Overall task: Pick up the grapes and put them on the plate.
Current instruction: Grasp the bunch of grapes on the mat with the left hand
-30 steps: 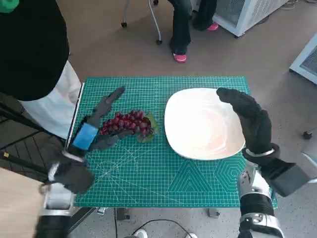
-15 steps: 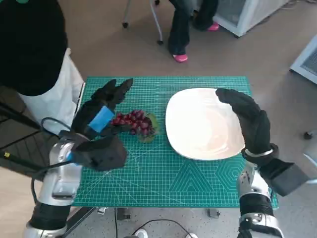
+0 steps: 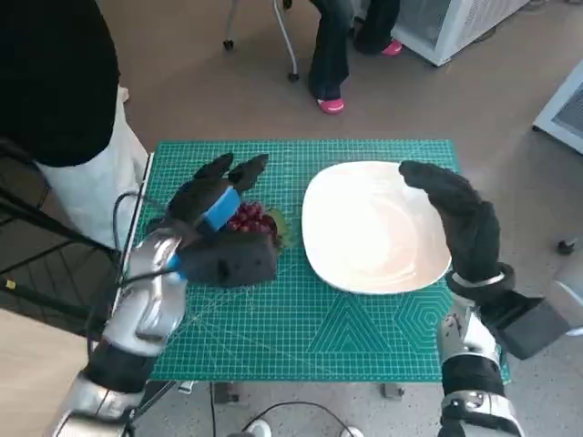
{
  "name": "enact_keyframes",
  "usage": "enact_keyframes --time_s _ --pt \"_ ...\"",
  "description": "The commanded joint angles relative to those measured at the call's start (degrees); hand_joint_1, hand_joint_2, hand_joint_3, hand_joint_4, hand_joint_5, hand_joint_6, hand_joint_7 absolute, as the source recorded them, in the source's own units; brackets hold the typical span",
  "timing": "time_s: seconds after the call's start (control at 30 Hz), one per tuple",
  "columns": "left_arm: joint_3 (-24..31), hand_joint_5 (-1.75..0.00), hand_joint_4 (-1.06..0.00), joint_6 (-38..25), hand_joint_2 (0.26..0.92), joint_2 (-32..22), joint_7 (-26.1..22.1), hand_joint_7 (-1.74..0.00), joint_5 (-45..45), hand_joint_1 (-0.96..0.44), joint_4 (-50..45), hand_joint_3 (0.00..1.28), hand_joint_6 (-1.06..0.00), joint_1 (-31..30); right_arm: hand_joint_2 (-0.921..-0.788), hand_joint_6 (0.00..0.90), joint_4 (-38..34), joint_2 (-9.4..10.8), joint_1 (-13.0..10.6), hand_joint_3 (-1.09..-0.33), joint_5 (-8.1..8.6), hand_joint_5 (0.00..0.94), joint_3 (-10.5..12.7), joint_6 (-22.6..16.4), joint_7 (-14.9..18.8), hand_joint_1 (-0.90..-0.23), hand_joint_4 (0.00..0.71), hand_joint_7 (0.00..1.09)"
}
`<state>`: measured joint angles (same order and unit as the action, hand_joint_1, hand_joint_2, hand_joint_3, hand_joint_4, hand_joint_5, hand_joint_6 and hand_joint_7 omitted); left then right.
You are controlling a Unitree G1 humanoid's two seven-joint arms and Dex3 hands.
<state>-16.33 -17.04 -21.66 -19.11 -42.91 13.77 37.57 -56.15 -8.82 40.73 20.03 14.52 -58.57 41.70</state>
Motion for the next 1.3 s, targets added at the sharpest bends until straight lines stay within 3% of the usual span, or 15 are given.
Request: enact_keyframes --time_s 0.03,0.47,0.73,1.3 --pt "-2.41 0.0 -0.09 -1.51 0.766 1.01 -0.62 0.0 -0.56 -0.39 5.95 0.0 -0.26 4.11 -0.921 0.335 -0.47 -0.11 -0.73 -0.525 -0.31 0.002 0.02 0.47 -0.44 -0.475 0.364 0.0" --pt "-6.41 0.0 -0.08 -1.44 0.769 3.33 1.62 0.0 0.38 -0.39 24.63 0.0 -0.23 12.46 -0.921 0.336 -0.43 -0.46 -0.94 -0.523 -0.51 0.001 0.06 -0.06 -0.74 -0.474 0.365 0.0" --pt "-7.18 0.0 -0.08 -0.88 0.769 3.68 2.97 0.0 1.03 -0.4 28.34 0.0 -0.23 14.06 -0.921 0.336 -0.57 -0.55 -0.9 -0.523 -0.47 0.001 0.12 -0.06 -0.7 -0.473 0.365 0.0" --pt "-8.9 0.0 -0.06 2.95 0.771 6.78 9.81 0.0 2.51 -0.4 50.34 0.0 -0.22 20.66 -0.921 0.337 -0.51 -1.18 -1.13 -0.522 -1.29 0.0 -0.23 -0.33 -1.87 -0.491 0.365 0.0"
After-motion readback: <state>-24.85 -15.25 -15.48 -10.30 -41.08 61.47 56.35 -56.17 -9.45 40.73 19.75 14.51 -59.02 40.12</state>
